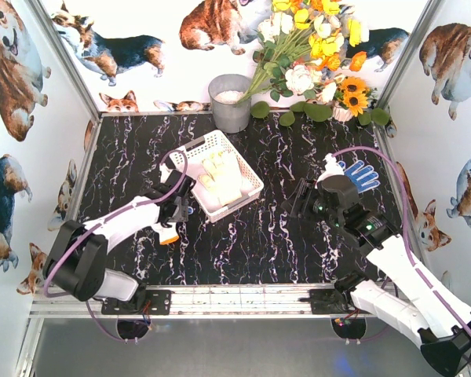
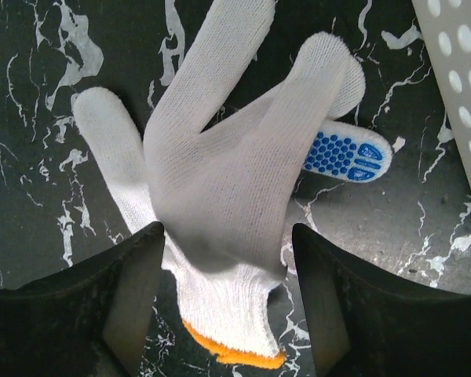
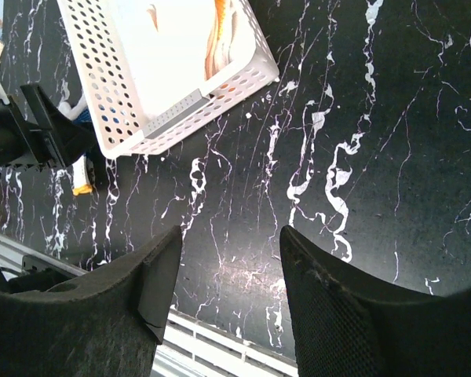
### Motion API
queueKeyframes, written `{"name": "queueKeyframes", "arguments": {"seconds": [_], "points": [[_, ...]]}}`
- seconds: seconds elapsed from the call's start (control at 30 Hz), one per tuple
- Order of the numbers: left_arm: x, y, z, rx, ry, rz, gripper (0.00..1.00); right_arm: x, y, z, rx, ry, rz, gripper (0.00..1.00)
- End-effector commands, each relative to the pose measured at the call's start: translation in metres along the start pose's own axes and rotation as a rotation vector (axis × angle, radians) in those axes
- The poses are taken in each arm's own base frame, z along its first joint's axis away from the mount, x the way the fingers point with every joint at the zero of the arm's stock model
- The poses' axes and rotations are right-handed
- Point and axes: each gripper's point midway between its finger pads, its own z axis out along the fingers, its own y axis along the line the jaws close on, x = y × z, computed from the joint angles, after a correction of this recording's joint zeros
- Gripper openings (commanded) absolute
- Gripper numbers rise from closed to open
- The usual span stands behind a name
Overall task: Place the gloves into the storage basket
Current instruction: Pick up the glove from the center of the board.
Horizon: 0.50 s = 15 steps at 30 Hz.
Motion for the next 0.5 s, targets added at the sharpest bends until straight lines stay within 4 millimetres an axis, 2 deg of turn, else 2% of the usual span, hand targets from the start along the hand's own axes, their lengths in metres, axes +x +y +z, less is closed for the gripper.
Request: {"name": "queueKeyframes", "arguments": {"seconds": [0.0,0.13,0.2,0.33,0.47], "points": [[-0.023,-0.013,0.002,0.028,-0.062,0.013,0.55,-0.012,0.007,0.001,-0.03,-0.052,0.014,0.55],[-0.031,0.002,-0.005,-0.043,-0.089,-0.007,0.25,-0.012,0.007,0.002,-0.029,-0.048,0.01,0.55],[-0.036,0.009,-0.016,-0.054,-0.115,-0.028,0.15,-0.011,0.007,0.001,-0.03,-0.048,0.013,0.55],[-0.036,0.012,-0.042,0.005,-0.126,-0.06,0.07,-0.011,0.008,0.002,-0.038,-0.05,0.014,0.56],[-0.017,0.005,-0.071,0.135,-0.059,-0.062,0.04,-0.007,0.009,0.003,-0.051,-0.031,0.011,0.56]]}}
